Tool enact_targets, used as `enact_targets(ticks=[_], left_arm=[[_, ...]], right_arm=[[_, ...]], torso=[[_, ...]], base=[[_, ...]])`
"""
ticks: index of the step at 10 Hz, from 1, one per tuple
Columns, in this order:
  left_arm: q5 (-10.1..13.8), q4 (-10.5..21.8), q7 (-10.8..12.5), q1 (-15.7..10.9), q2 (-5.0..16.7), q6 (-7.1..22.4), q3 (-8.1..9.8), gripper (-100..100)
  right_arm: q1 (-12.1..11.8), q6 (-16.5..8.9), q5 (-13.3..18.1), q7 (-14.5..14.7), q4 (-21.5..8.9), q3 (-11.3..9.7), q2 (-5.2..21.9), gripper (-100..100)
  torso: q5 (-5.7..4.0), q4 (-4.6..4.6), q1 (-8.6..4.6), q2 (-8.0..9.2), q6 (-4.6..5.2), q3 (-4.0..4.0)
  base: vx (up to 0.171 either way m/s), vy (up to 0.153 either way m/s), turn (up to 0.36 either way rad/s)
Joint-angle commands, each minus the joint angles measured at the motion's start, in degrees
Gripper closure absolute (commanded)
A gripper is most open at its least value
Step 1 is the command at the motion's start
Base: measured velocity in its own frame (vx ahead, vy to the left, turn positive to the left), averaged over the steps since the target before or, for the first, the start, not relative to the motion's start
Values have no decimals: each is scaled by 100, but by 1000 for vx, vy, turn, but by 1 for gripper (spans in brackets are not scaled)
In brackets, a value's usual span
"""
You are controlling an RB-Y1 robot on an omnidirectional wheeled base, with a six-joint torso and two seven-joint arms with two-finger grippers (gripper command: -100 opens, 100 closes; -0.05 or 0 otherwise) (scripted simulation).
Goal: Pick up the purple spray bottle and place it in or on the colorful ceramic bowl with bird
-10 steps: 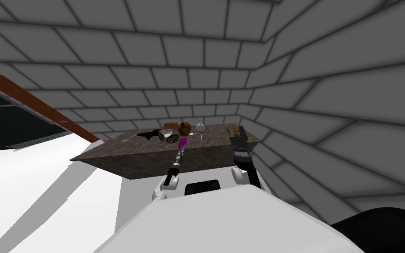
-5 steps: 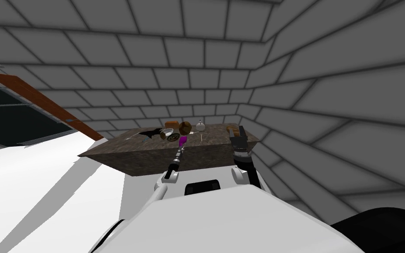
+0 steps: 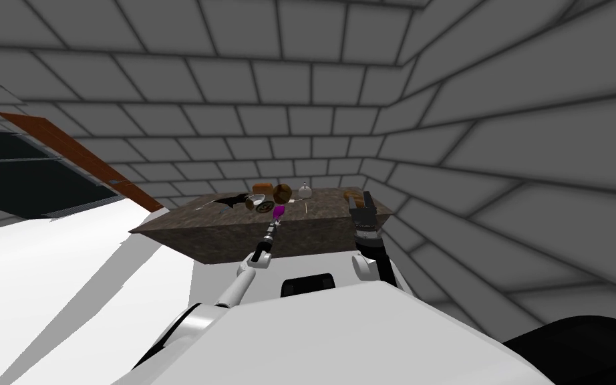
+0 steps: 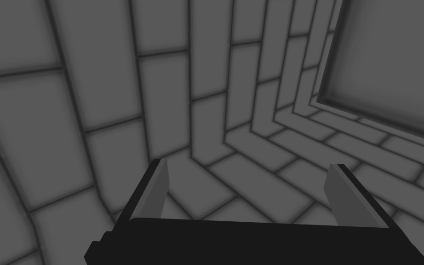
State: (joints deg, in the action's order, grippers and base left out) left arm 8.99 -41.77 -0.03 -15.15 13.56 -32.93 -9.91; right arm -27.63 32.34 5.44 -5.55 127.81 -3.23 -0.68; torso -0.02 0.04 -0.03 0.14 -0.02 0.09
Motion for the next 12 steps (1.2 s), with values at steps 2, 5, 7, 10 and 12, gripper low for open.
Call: enact_targets(ticks=[2,5,7,10,12], left_arm=[[5,27,2,-16,4,-14,-3,100],[6,22,4,-15,2,-14,-2,100],[6,23,4,-14,2,-13,-2,0],[-336,-513,52,505,-168,118,114,100],[-517,-874,83,839,-259,166,174,100]], right_arm=[[0,0,0,0,0,0,0,0],[-1,0,0,0,0,0,0,0],[-1,0,0,0,0,0,0,0],[-1,0,0,0,0,0,1,0],[-1,0,0,0,0,0,0,0]], torso=[[1,-2,3,-8,-1,-4],[0,-4,5,-16,0,-9],[0,-4,5,-17,0,-10],[2,-5,11,-32,1,-17],[2,-5,10,-36,1,-20]], base=[[-9,-4,0],[0,0,0],[0,0,0],[55,19,-33],[62,22,-22]])
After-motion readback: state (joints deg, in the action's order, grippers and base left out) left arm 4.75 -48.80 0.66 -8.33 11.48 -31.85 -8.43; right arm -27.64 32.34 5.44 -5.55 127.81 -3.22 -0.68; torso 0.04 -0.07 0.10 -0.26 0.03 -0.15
